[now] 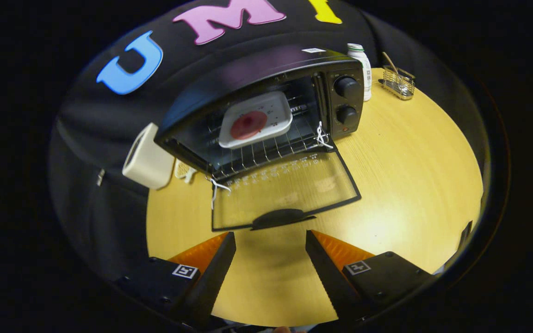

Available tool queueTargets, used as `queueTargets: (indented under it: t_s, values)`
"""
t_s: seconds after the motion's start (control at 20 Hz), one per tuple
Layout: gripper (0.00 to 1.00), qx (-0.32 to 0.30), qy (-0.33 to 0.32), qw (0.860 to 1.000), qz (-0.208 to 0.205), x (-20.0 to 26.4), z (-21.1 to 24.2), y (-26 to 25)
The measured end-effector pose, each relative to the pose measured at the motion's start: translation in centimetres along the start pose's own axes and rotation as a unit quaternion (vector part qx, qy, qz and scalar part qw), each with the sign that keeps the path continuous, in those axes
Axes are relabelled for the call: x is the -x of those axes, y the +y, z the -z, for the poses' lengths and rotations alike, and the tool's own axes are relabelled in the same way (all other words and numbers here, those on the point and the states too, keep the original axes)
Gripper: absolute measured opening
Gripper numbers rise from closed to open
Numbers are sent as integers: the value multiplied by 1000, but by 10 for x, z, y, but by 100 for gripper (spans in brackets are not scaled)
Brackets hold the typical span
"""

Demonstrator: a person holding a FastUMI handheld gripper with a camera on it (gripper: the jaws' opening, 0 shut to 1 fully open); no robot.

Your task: Open the toaster oven, put the food inside, and close the toaster oven door.

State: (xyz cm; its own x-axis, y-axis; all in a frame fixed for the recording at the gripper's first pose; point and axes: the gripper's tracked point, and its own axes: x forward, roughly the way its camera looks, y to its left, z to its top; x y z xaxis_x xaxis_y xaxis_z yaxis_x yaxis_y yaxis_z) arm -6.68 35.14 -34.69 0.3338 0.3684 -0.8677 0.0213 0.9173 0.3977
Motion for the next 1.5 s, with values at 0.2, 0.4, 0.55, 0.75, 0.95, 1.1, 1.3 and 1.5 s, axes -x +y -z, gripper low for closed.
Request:
queueTargets:
  t_s: [0.2, 0.4, 0.55, 0.75, 0.95, 1.1, 1.3, 1.5]
  values:
    - [99, 82, 19, 996, 42, -33, 29, -8]
    - [99, 107, 23, 992, 68, -63, 36, -5]
    - [99, 108, 32, 990, 83, -77, 39, -4]
    - [99, 107, 25, 989, 104, -81, 30, -5]
    - [100, 96, 24, 989, 108, -91, 22, -5]
    - [100, 103, 19, 989, 106, -88, 20, -4]
    - [100, 106, -13, 989, 98, -72, 16, -1]
    - [100, 114, -39, 989, 89, -53, 9, 4]
